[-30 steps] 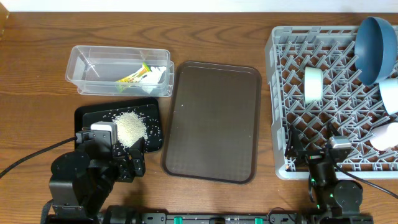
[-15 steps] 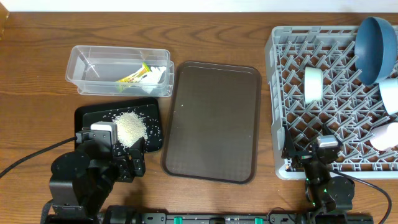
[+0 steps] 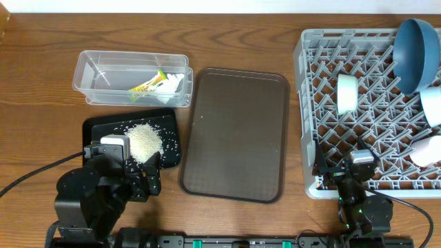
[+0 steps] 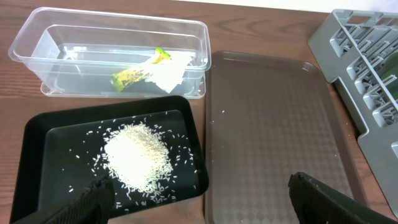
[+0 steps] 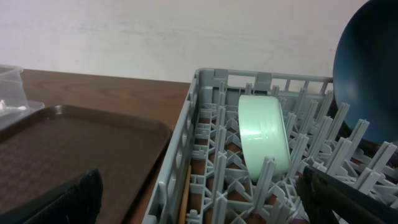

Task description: Sort waste into correct bins and load items into the dishwasher rack

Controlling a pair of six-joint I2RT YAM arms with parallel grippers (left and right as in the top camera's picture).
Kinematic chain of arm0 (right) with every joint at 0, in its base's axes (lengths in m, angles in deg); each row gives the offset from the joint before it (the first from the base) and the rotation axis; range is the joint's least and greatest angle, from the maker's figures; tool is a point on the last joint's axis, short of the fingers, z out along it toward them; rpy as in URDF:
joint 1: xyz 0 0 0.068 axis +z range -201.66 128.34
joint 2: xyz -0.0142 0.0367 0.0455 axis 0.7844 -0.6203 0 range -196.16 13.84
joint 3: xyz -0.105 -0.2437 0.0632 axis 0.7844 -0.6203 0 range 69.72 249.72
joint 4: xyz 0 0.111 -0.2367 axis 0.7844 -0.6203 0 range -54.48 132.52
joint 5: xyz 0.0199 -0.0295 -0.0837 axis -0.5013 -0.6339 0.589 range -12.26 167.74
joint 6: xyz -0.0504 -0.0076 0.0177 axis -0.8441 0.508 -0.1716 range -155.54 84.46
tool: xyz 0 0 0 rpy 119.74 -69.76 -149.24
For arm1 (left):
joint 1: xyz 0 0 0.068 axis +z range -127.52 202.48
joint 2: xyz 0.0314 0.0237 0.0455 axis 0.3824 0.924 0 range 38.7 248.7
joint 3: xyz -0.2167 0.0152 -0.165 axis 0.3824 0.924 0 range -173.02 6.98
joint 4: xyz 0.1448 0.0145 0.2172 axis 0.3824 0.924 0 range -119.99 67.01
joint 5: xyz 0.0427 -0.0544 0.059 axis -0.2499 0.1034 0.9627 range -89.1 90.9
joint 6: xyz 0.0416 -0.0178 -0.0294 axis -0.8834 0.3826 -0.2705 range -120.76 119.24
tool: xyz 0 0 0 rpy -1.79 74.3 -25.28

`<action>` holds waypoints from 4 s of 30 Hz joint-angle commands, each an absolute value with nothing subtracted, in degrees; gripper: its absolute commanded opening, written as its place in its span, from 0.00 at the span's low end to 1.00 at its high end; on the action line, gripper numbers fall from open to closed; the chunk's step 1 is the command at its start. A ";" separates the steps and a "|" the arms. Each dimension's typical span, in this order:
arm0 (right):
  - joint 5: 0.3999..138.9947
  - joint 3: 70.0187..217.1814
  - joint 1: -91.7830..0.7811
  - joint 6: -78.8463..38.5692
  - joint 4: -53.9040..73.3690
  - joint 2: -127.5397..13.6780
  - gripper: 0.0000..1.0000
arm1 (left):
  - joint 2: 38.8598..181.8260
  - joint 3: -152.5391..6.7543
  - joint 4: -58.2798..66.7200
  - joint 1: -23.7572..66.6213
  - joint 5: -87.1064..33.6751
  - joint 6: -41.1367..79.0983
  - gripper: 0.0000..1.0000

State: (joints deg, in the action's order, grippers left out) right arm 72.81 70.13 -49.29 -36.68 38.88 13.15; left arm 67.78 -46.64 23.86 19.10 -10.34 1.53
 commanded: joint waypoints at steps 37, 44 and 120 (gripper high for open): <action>73.01 70.04 -48.59 -37.78 38.64 13.57 0.99 | 59.73 -38.03 25.65 19.41 -5.86 1.16 0.92; 73.01 70.04 -48.59 -37.78 38.66 13.57 0.99 | 49.26 -22.93 15.09 19.41 -5.47 1.18 0.92; 73.01 70.04 -48.59 -37.78 38.64 13.57 0.99 | 38.93 6.75 -26.41 19.41 -4.55 -1.60 0.92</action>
State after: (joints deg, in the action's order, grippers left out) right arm 72.81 70.13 -49.29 -37.10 38.88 13.18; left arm 39.30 6.21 -28.90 19.10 -3.79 -0.81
